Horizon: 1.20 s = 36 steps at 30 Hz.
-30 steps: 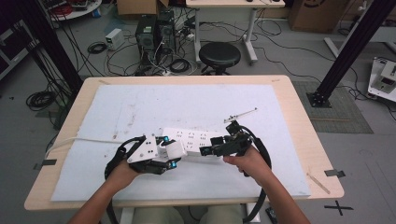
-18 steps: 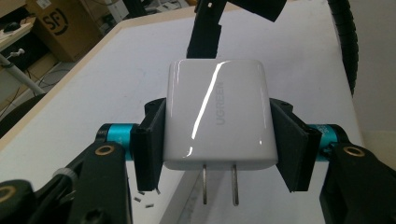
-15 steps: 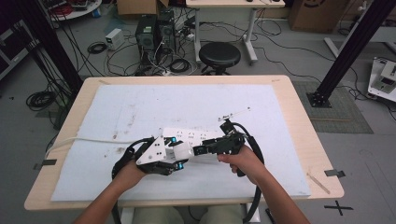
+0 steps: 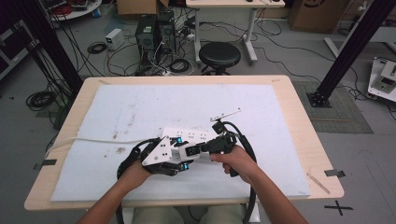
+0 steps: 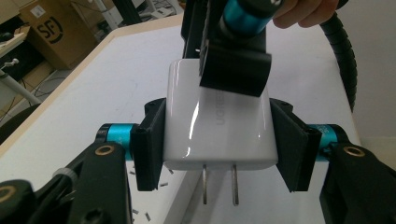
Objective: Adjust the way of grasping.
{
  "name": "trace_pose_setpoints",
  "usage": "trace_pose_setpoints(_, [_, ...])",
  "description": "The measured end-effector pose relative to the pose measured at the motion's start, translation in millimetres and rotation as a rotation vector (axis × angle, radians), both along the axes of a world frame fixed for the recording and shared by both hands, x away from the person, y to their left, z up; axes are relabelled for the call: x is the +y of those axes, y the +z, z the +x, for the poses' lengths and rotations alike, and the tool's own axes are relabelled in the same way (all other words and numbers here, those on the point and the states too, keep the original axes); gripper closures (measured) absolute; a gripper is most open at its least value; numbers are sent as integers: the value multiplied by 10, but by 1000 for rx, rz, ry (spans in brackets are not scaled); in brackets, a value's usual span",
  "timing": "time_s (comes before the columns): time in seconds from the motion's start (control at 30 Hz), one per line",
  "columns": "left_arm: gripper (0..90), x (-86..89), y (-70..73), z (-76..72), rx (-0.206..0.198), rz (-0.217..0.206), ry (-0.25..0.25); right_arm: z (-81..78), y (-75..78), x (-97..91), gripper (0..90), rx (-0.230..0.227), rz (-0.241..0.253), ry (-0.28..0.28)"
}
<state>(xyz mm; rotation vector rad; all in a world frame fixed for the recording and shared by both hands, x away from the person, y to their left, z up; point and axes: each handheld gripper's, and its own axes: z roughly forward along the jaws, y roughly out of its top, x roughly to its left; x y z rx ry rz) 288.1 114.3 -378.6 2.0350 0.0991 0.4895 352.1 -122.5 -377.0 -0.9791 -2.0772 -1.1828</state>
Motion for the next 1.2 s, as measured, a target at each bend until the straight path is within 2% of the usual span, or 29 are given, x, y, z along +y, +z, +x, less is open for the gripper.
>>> trace_pose_setpoints(0.1, [426, -7, 2, -3, -2, 3, -10, 6, -27, 15, 347, 35, 2, 11])
trace_pose_setpoints(0.17, [425, -14, -1, -9, -6, 1, -11, 11, -48, 20, 412, 52, 26, 27])
trace_pose_setpoints(0.2, [425, -14, -1, -9, -6, 1, -11, 11, -48, 20, 412, 52, 26, 27])
trace_pose_setpoints(0.23, [425, -19, 2, -12, -10, 3, -16, 12, -53, 22, 450, 60, 29, 33])
trace_pose_setpoints(0.27, [425, -23, 0, -12, -6, 3, -17, 16, -73, 25, 569, 69, 38, 52])
trace_pose_setpoints(0.3, [424, -23, 0, -12, -6, 3, -17, 16, -73, 25, 569, 69, 38, 52])
trace_pose_setpoints(0.33, [420, -24, -9, -8, 6, -3, -13, 24, -88, 16, 603, 95, 43, 44])
trace_pose_setpoints(0.37, [383, -27, -13, -1, 14, -8, -6, 26, -89, 14, 615, 89, 42, 41])
trace_pose_setpoints(0.4, [291, -27, -13, -1, 14, -8, -6, 26, -89, 14, 615, 89, 42, 41])
trace_pose_setpoints(0.43, [220, -24, -18, 22, 52, -8, 28, 29, -85, -16, 624, 88, 23, 18])
trace_pose_setpoints(0.5, [212, -8, -25, 22, 61, -9, 34, 29, -83, -29, 626, 85, 23, 8])
trace_pose_setpoints(0.73, [212, 116, -63, 30, 109, -54, 91, 35, -49, -181, 629, 7, 25, -45])
trace_pose_setpoints(0.83, [212, 196, -106, 39, 141, -104, 143, 28, -32, -235, 630, -38, 14, -56])
trace_pose_setpoints(0.97, [212, 328, -171, 60, 179, -147, 220, 10, -9, -314, 630, -109, -18, -83])
trace_pose_setpoints(1.0, [212, 359, -184, 64, 182, -153, 238, 1, -3, -332, 630, -128, -26, -90])
trace_pose_setpoints(1.03, [212, 359, -184, 64, 182, -153, 238, 1, -3, -332, 630, -128, -26, -90])
trace_pose_setpoints(1.07, [212, 417, -202, 73, 182, -164, 275, -7, 0, -346, 630, -148, -31, -92])
trace_pose_setpoints(1.1, [212, 443, -208, 77, 182, -170, 293, -27, 11, -365, 630, -181, -53, -99])
trace_pose_setpoints(1.2, [212, 507, -213, 92, 179, -186, 336, -48, 8, -384, 630, -230, -87, -107])
